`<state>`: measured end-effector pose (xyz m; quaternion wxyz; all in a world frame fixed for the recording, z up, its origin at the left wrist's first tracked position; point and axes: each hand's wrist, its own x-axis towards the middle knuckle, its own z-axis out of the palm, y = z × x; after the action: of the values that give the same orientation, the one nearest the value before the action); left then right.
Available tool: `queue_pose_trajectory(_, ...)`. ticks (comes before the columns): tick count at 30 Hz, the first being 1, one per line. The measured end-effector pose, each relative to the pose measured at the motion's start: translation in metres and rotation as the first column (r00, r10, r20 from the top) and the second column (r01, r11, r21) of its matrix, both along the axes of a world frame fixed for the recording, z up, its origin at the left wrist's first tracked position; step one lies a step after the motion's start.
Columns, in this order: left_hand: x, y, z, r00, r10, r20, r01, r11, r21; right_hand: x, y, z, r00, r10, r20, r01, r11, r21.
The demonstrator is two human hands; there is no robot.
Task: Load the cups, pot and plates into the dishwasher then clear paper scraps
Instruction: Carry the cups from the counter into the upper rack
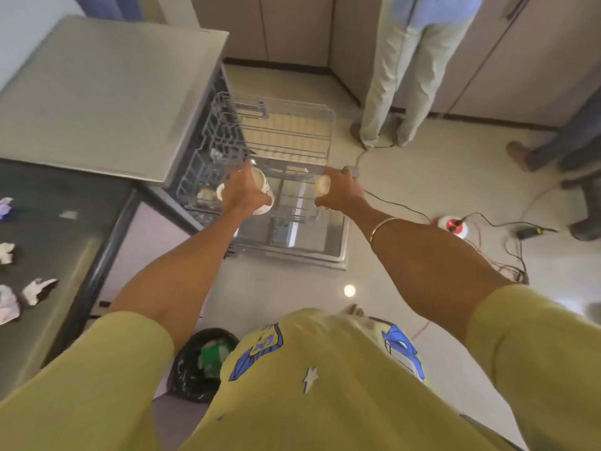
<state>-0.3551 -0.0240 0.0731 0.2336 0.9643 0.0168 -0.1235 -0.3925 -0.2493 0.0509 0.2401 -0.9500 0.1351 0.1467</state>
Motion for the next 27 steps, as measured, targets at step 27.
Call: queue_pose_trajectory(27,0.104,-0.257,-0.068,0.99,0.102,-0.095,-0.093,0.991,0.093,0.106,-0.278,-0.031,0.999,0.049,-0.013,-0.049,0.998,-0.049)
